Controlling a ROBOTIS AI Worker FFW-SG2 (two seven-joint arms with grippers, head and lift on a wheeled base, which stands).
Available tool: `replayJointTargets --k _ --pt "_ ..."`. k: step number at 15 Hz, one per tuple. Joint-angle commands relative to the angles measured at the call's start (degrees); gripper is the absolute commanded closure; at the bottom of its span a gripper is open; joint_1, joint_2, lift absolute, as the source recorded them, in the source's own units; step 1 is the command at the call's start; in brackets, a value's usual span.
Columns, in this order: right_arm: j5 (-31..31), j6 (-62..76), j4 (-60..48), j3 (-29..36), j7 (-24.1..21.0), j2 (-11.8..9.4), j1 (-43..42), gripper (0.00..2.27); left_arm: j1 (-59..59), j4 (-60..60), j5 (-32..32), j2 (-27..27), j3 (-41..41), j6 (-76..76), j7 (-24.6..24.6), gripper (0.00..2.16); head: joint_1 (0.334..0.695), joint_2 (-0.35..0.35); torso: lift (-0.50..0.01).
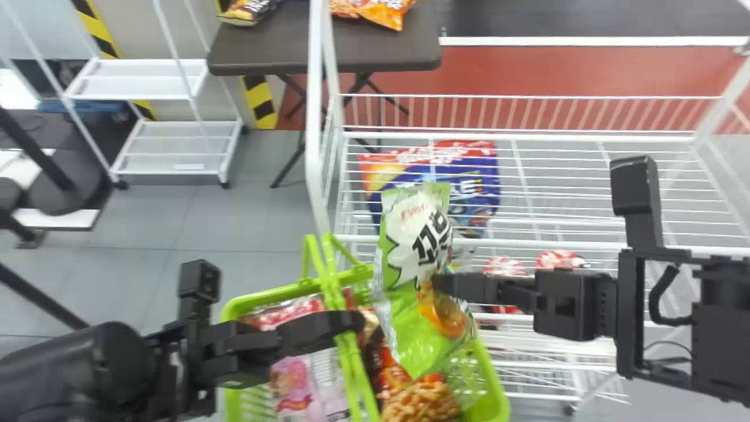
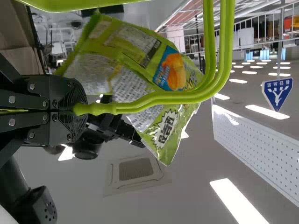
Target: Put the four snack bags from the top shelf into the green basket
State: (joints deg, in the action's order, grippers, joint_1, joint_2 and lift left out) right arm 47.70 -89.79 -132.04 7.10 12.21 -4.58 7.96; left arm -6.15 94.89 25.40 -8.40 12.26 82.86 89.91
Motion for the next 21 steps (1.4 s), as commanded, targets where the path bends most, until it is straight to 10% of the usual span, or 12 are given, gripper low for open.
replayJointTargets --k 1,6,7,9,16,21 --pt "-1.29 -0.29 3.45 -3.93 -0.34 0.09 0.04 2.26 0.17 0.12 0.44 0.05 -0.22 0.25 0.66 2.15 0.695 0.106 0.0" --pt "-7.45 -0.29 10.84 -10.44 -2.63 0.09 -2.42 2.25 0.26 0.21 0.79 0.05 -0.22 0.6 0.66 2.15 0.695 0.166 0.0" --pt "-9.2 -0.29 11.63 -11.41 -2.63 0.09 -3.12 1.96 0.26 0.21 0.79 0.05 -0.22 0.6 0.66 2.15 0.695 0.169 0.0" --pt "-13.77 -0.29 12.59 -13.78 -2.63 0.0 -4.18 0.02 0.26 0.21 0.96 0.05 -0.3 0.6 0.66 2.15 0.695 0.171 0.0" --pt "-12.1 -0.29 2.31 -1.83 3.88 -0.17 -1.98 0.05 0.08 0.12 1.14 0.05 0.05 0.6 0.66 2.15 0.695 0.141 0.0" --pt "-33.37 50.1 4.68 0.72 3.88 -0.35 5.84 0.05 -0.09 0.03 1.05 -0.04 -0.04 0.42 0.66 2.15 0.695 -0.054 0.0"
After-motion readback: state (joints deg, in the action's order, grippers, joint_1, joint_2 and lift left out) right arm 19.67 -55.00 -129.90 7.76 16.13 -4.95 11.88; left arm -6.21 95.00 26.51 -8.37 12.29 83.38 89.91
